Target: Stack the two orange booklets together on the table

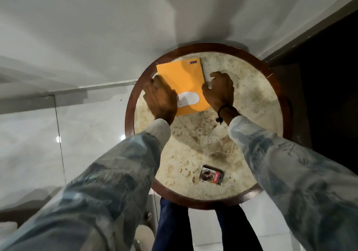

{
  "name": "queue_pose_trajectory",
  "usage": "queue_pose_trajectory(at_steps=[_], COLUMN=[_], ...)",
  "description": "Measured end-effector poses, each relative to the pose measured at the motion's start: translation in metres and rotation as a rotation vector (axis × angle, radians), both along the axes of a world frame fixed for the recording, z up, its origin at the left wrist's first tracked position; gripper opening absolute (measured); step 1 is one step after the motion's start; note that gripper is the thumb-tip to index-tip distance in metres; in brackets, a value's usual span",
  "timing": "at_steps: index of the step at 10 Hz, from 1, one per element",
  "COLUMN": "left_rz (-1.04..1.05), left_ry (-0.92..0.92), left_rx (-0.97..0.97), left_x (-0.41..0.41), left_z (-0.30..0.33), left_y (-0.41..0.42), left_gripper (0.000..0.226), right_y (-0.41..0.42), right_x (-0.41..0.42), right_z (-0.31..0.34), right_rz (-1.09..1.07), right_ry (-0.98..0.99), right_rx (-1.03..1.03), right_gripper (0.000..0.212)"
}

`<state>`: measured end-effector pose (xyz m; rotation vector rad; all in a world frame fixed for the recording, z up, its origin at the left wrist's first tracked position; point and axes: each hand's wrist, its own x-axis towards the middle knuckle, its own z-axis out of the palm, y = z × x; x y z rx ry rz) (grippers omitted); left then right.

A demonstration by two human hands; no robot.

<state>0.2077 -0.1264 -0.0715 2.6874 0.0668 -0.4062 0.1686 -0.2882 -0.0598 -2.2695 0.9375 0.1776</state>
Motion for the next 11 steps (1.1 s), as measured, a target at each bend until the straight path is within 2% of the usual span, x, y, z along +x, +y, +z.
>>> queue_pose_trajectory(at_steps=[1, 2, 3, 4, 5, 6, 7, 8, 9, 10, 11], left_rz=[-0.36, -0.589, -0.597, -0.609, -0.621, -0.622, -0.619, -0.625, -0.627, -0.616, -0.615], left_ry=[0.011, 0.083, 0.075, 0.082, 0.08, 0.094, 0.097, 0.064, 0.042, 0.043, 0.058], left_rx=[0.012, 0.106, 0.139, 0.154, 0.181, 0.173, 0.179, 0.18, 0.185, 0.193, 0.23], left_x=[0.002, 0.002, -0.001, 0.0, 0.001, 0.002, 0.003, 0.002, 0.0, -0.001, -0.001], left_z=[-0.004, -0.02, -0.033, -0.035, -0.036, -0.037, -0.037, -0.043, -0.048, -0.049, -0.03], left_y=[-0.014, -0.024, -0.027, -0.025, -0.025, -0.026, -0.026, -0.025, -0.024, -0.026, -0.028], left_gripper=[0.075, 0.08, 0.083, 0.085, 0.084, 0.085, 0.085, 0.085, 0.086, 0.085, 0.083], right_y=[0.007, 0.021, 0.035, 0.043, 0.041, 0.021, -0.021, -0.053, -0.059, -0.057, -0.072], right_x=[-0.055, -0.129, -0.193, -0.23, -0.232, -0.185, -0.108, -0.045, -0.018, -0.018, -0.017], right_z=[0.013, 0.016, 0.01, 0.007, 0.004, 0.001, -0.001, -0.009, -0.019, -0.02, 0.015], right_rz=[0.196, 0.501, 0.769, 0.979, 0.965, 0.539, 0.101, -0.043, -0.031, -0.032, -0.138], right_ry=[-0.07, -0.019, 0.12, 0.282, 0.282, 0.159, 0.053, -0.047, -0.023, -0.003, -0.1], right_rx=[-0.085, -0.204, -0.252, -0.214, -0.209, -0.063, -0.099, -0.124, -0.118, -0.07, 0.025], right_gripper=[0.03, 0.038, 0.056, 0.066, 0.061, 0.042, 0.046, 0.057, 0.053, 0.057, 0.065])
